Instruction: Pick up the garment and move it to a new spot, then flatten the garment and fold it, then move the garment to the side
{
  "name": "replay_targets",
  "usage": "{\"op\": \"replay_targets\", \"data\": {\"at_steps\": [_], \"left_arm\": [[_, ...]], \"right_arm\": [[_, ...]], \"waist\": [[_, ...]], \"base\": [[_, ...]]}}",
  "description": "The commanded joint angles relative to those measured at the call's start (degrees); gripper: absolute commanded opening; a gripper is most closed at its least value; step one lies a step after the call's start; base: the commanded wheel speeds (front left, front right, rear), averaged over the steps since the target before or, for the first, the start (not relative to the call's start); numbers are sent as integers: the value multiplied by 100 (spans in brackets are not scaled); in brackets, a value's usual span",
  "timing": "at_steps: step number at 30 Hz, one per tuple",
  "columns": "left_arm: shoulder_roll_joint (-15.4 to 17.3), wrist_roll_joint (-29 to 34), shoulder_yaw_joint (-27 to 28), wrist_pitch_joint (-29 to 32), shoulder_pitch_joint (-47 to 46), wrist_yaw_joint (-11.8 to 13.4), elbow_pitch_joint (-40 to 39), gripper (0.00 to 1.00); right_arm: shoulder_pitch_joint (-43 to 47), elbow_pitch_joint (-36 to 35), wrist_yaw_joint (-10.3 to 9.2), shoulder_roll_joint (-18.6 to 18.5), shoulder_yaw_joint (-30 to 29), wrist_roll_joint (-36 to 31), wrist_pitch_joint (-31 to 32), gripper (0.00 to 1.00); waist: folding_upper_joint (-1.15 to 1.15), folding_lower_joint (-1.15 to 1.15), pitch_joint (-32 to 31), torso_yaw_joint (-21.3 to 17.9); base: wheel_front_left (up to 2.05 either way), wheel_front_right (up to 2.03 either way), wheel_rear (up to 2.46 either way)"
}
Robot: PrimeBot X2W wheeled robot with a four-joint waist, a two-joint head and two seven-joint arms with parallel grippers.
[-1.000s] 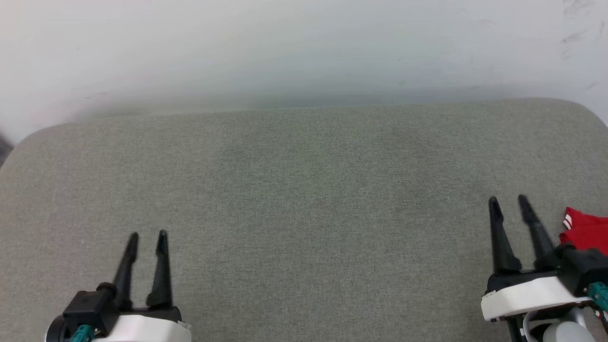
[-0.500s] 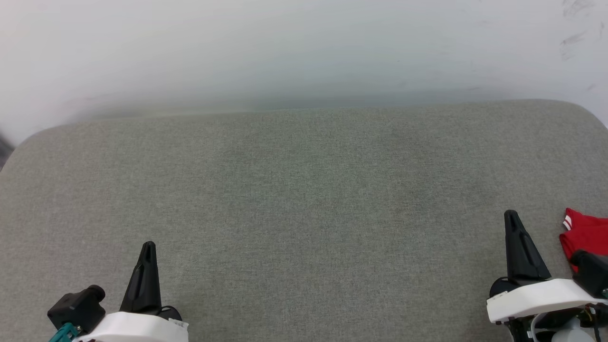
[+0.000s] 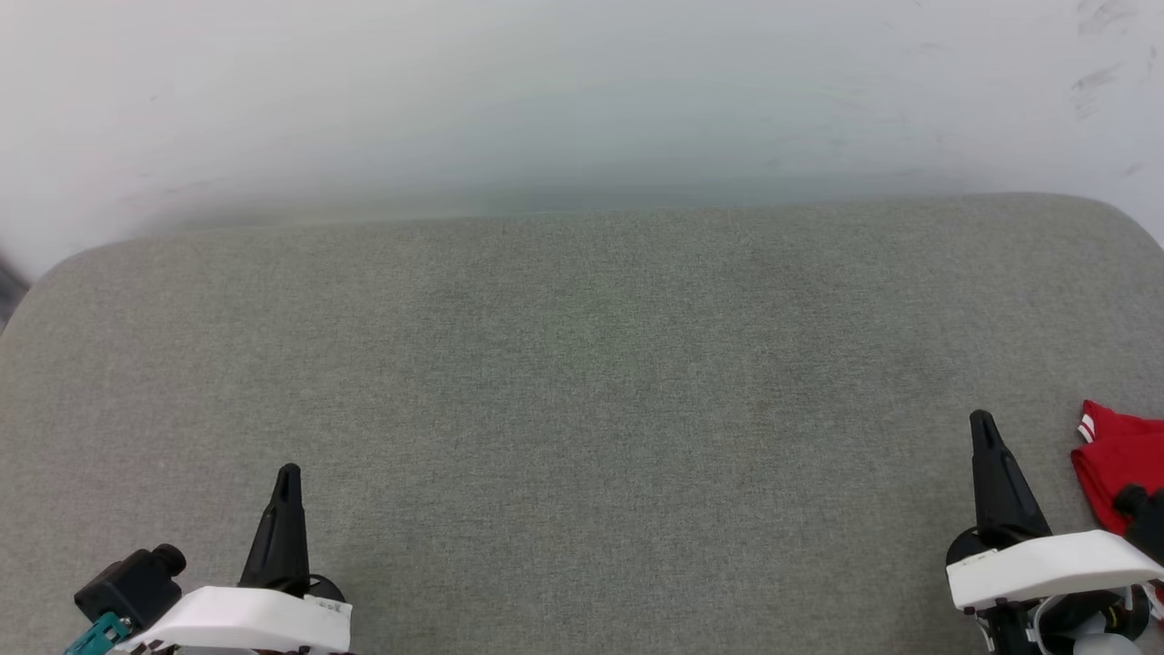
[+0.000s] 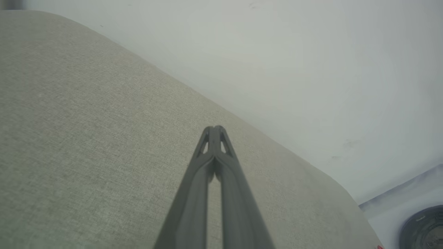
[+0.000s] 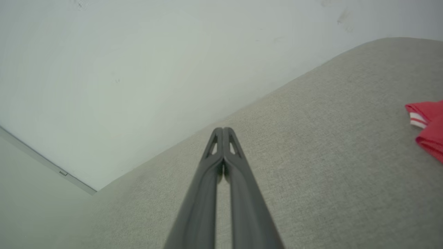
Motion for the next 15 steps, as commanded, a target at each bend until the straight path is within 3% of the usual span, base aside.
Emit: {"op": "replay_targets", "data": {"at_steps": [1, 15], "left_arm": [[13, -209, 18, 45, -182, -17, -40, 0], [16, -1300, 32, 335, -315, -26, 141, 0]], "right_arm": [[-165, -47, -1, 4, -19, 228, 47, 0], [-213, 73, -1, 6, -57, 1368, 320, 0]], "waist": [[0, 0, -2, 1], [0, 0, -25, 8]], "base": [[0, 0, 0], [0, 0, 0]]}}
